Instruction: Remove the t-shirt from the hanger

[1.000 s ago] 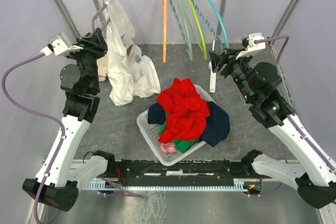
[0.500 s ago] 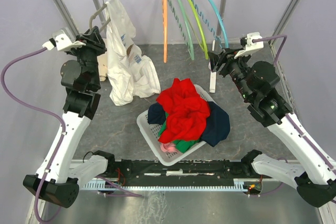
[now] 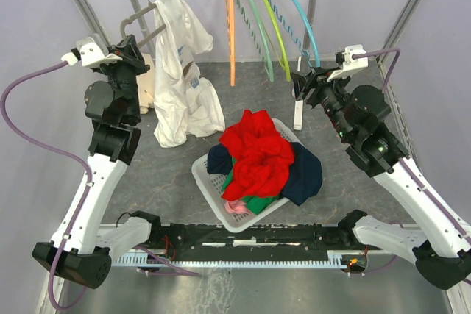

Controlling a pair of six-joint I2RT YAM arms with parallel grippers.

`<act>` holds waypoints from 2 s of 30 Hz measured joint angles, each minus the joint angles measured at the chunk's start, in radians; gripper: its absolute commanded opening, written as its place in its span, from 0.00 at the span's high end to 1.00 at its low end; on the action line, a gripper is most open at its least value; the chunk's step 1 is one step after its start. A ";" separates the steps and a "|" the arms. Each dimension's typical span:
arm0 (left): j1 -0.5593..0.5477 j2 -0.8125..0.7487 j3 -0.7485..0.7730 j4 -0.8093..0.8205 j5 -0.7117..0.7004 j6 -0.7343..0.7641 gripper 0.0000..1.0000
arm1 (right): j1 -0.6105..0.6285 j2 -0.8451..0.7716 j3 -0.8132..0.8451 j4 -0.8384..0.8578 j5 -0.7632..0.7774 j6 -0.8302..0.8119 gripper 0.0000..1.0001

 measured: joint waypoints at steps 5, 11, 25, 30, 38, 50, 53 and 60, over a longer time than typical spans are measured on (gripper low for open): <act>0.000 0.000 0.000 0.014 0.009 0.033 0.97 | 0.000 0.005 0.000 0.001 0.000 0.000 0.38; 0.000 -0.003 -0.034 0.097 0.043 0.077 0.97 | 0.000 0.014 0.000 0.003 0.000 0.000 0.38; 0.000 -0.014 -0.199 0.413 0.117 0.131 0.97 | 0.000 0.018 0.000 0.004 0.000 0.000 0.38; 0.000 -0.011 -0.206 0.490 0.119 0.143 0.97 | 0.000 0.024 0.000 0.003 0.000 -0.001 0.38; 0.000 -0.006 -0.206 0.539 0.120 0.159 0.91 | 0.000 0.028 0.000 0.004 0.000 0.000 0.38; 0.000 -0.015 -0.132 0.277 0.108 0.131 0.37 | 0.000 0.035 0.000 0.004 0.000 0.000 0.38; 0.000 -0.013 -0.108 0.194 0.093 0.131 0.36 | 0.000 0.037 0.000 0.004 0.000 0.000 0.38; 0.000 0.074 0.113 -0.078 0.087 0.118 0.36 | 0.000 0.038 0.000 0.004 -0.003 0.003 0.38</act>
